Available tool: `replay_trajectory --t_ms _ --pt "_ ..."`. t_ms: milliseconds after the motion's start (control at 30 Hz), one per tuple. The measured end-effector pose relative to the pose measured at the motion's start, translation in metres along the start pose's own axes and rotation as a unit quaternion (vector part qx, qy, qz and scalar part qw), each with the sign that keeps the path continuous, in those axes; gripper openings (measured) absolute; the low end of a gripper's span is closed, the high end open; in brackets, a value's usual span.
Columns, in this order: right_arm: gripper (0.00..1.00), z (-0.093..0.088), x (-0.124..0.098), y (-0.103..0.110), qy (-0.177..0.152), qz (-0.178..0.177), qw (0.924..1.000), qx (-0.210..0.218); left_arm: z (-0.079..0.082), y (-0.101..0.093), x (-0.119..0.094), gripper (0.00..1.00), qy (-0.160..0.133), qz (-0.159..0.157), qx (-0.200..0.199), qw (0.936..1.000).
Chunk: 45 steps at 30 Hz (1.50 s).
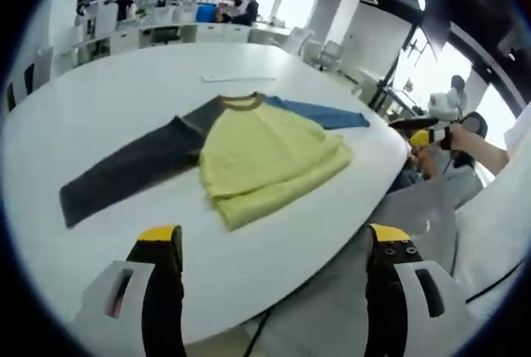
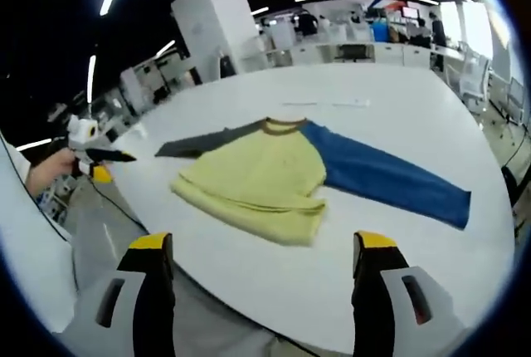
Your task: Fold the garment on the visible template until the final outline fits inside the template.
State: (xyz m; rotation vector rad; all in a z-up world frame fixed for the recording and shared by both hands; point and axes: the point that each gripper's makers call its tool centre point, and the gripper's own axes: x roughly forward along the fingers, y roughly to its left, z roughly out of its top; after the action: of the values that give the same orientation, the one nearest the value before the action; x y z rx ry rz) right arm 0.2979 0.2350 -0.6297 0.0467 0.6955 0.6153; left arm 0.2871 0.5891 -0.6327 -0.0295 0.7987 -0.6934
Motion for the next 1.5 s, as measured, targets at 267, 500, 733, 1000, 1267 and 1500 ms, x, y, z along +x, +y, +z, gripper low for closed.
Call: replay_trajectory --t_ms 267,500,733,1000,1267,1500 --pt "0.94 0.001 -0.016 0.008 -0.016 0.001 0.9999 -0.002 -0.002 -0.012 -0.014 0.94 -0.002 0.001 0.006 1.0000" --pt "1.00 -0.005 -0.029 0.015 -0.018 0.000 0.9998 -0.001 -0.006 -0.022 -0.026 0.98 -0.003 -0.003 0.009 1.0000" --pt "1.00 -0.007 -0.039 0.020 -0.026 0.000 0.9997 0.005 -0.006 -0.027 -0.035 0.99 -0.010 -0.006 0.012 0.9999" --pt "1.00 -0.004 -0.041 0.023 -0.032 -0.004 0.9995 0.002 -0.004 -0.029 -0.037 0.99 -0.016 -0.003 0.013 0.9998" --pt "1.00 -0.004 -0.040 0.027 -0.033 -0.002 0.9995 0.003 -0.003 -0.030 -0.037 0.99 -0.018 -0.002 0.015 0.9997" --pt "1.00 -0.006 -0.039 0.026 -0.029 -0.001 0.9996 0.002 -0.004 -0.031 -0.036 0.99 -0.018 0.000 0.013 0.9998"
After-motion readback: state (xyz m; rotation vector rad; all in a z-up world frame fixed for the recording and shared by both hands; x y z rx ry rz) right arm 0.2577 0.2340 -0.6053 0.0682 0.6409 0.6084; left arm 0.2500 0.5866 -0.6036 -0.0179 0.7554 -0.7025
